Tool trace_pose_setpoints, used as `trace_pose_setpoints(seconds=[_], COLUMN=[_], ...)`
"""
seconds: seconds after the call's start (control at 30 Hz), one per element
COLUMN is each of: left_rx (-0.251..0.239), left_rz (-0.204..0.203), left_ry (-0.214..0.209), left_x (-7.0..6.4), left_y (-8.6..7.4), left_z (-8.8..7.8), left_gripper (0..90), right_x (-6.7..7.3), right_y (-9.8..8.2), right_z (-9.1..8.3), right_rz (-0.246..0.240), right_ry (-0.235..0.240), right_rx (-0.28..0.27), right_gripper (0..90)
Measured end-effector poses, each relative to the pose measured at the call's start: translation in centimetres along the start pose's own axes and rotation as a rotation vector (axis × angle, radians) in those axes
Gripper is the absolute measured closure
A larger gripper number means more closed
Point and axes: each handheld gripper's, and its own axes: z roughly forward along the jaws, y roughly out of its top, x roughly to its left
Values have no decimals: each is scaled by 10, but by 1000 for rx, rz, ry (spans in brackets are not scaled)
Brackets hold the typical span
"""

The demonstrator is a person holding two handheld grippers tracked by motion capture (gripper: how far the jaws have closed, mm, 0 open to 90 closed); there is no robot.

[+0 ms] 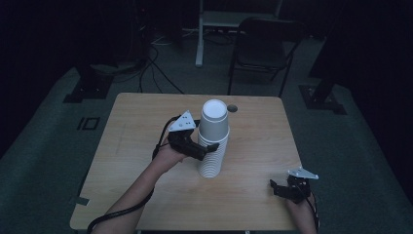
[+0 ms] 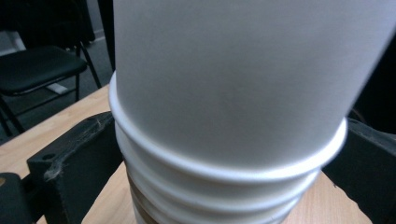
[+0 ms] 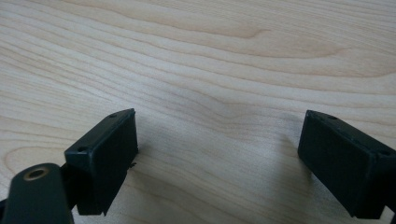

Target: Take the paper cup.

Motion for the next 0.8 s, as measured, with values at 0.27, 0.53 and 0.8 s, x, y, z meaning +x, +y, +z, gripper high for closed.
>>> trace_pose_setpoints(seconds=[0.27, 0.53, 0.8], left_rx=[7, -2, 2], left_rz=[16, 20, 19], left_ry=[-18, -25, -31], left_x=[2, 2, 3], left_y=[1, -1, 0], left_z=[0, -1, -1], left_gripper=[46, 57, 61], right_x=[0, -2, 1], right_y=[0, 1, 11], right_z=[0, 0, -4], right_rz=[1, -26, -39], right_ry=[1, 23, 59], right_rx=[1, 15, 6], right_gripper=[113, 99, 99])
